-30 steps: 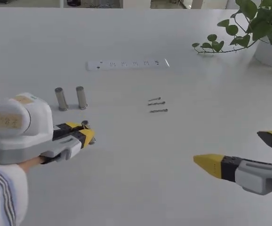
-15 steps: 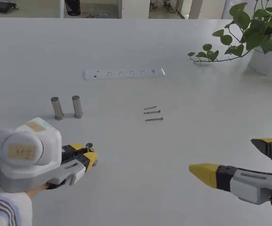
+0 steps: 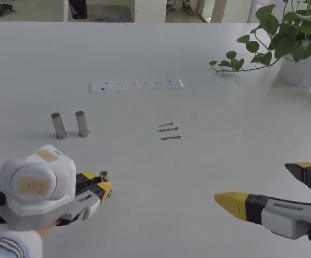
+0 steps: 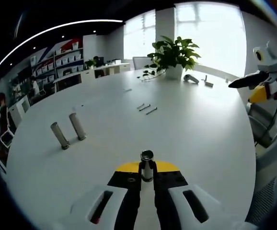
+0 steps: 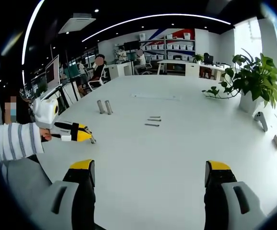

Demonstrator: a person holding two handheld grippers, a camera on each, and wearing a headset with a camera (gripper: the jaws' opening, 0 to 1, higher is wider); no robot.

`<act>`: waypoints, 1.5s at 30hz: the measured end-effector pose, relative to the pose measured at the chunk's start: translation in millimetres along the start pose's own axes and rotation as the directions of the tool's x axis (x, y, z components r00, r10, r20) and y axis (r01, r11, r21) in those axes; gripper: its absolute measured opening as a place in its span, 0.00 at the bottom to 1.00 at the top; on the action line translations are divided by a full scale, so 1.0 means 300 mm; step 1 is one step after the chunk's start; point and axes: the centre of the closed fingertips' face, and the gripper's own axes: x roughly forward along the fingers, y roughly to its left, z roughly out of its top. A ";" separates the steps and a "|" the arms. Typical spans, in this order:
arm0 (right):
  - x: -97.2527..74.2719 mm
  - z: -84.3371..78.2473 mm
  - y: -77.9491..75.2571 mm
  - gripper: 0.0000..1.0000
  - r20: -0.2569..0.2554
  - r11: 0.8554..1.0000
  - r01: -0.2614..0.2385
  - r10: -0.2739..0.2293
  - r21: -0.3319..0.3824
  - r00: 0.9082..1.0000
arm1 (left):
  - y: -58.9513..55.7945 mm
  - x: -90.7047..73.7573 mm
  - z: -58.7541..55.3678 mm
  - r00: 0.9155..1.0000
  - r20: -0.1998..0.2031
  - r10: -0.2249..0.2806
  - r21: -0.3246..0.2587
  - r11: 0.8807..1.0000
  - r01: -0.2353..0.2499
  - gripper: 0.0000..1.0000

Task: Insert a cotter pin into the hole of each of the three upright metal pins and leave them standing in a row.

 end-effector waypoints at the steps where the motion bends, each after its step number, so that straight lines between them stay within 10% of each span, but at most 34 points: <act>1: 0.000 0.000 0.001 0.94 0.000 1.000 0.000 0.000 0.001 1.000 | 0.000 0.001 -0.002 1.000 -0.001 0.003 0.005 1.000 -0.003 0.05; 45: 0.007 -0.001 0.044 0.93 -0.011 0.999 -0.026 0.025 -0.027 1.000 | -0.039 -0.013 -0.052 1.000 0.030 -0.006 -0.080 0.997 0.008 0.14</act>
